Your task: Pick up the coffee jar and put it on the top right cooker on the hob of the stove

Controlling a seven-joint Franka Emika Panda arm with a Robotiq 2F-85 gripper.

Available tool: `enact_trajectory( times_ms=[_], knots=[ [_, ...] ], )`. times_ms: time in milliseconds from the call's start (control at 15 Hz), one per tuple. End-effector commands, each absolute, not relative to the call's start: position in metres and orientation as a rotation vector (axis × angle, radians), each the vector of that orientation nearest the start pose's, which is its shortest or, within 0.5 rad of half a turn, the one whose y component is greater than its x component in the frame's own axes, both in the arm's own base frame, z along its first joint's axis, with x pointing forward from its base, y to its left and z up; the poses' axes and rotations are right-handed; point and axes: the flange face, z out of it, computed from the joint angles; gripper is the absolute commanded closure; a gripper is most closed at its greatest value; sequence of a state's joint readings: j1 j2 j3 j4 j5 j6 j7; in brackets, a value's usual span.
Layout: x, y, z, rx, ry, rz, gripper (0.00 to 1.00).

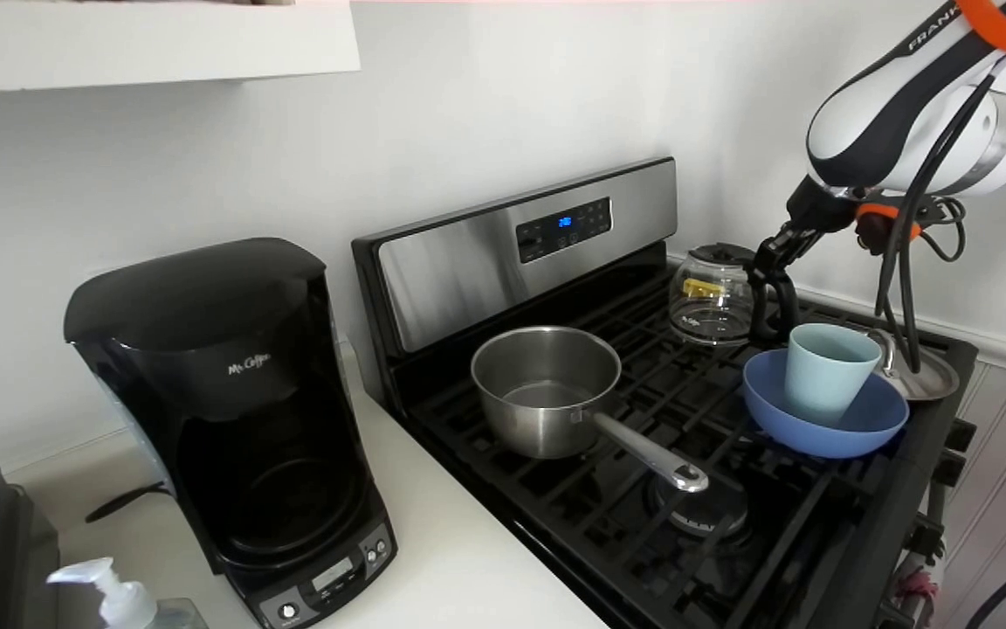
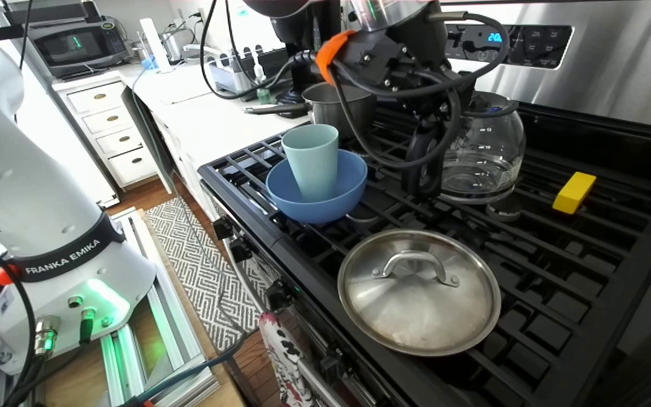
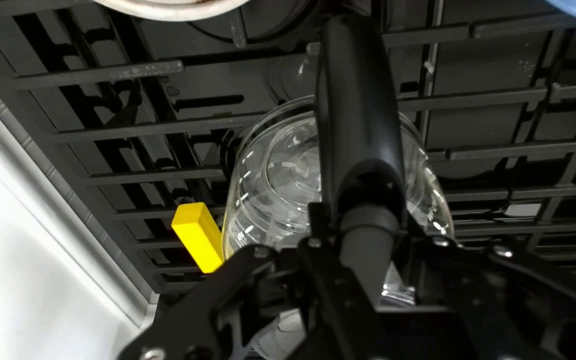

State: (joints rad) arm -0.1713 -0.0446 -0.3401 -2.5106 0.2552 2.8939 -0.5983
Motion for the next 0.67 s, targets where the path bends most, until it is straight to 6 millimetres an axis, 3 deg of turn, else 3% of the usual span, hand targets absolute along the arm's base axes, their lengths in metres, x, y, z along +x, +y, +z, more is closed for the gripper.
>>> enact_trajectory(
  times_ms=[0, 533, 600],
  knots=[
    [0.4371, -0.2607, 0.3450, -3.169, 0.238, -0.710, 0.92],
    [0.4445, -0.2633, 0.3401, -3.175, 0.235, -0.686, 0.92],
    [0.4450, -0.2633, 0.3400, -3.175, 0.236, -0.682, 0.73]
  ],
)
